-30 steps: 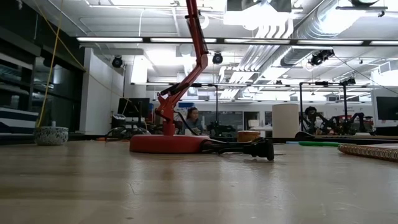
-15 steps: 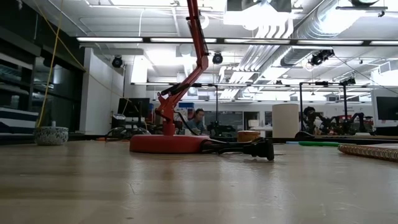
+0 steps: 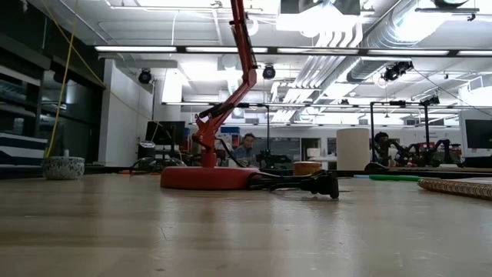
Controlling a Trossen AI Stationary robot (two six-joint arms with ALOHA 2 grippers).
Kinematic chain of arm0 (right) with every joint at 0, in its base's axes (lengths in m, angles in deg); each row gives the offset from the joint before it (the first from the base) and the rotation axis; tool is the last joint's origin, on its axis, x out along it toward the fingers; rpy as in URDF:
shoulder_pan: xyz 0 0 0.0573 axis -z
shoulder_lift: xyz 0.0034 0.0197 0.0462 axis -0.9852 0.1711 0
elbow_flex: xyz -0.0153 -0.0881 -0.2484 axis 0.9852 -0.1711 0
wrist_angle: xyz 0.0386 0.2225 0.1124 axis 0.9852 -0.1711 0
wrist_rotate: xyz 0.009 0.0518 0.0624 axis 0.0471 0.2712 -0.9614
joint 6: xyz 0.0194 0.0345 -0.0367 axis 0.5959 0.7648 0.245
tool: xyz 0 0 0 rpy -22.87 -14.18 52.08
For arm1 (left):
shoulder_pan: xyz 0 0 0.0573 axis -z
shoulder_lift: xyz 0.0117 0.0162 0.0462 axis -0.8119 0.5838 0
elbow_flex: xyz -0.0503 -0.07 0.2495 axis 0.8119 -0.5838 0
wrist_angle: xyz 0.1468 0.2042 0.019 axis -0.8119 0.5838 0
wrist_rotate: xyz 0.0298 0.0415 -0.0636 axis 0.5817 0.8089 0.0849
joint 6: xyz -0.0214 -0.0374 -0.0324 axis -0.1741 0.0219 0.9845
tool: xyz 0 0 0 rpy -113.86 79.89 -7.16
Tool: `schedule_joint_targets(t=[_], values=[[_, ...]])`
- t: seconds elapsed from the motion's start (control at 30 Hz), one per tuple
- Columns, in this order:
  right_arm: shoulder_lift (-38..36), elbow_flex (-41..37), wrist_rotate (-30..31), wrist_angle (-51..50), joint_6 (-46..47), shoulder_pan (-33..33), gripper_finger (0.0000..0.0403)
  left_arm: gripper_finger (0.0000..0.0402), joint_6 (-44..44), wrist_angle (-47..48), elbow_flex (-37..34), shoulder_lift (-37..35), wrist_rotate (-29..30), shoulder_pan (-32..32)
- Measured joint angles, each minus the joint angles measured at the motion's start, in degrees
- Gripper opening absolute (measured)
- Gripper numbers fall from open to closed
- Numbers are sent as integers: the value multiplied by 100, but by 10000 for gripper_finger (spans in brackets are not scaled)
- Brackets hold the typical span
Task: Screw lightbulb
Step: Remove the lightbulb into the lamp
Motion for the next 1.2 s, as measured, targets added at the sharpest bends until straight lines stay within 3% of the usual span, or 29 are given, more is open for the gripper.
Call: schedule_joint_targets(t=[0.5, 1.03, 1.2], values=[[2, -4, 415, -151, 67, 4, 298, 0, 0, -17, 0, 2, 102, 0], [-11, -11, 847, 136, 90, -131, 300, 0, -5, -26, 0, 2, 97, 0], [-47, -15, 985, 137, 496, -195, 300, 0, -5, -28, 0, 2, 91, 0]])
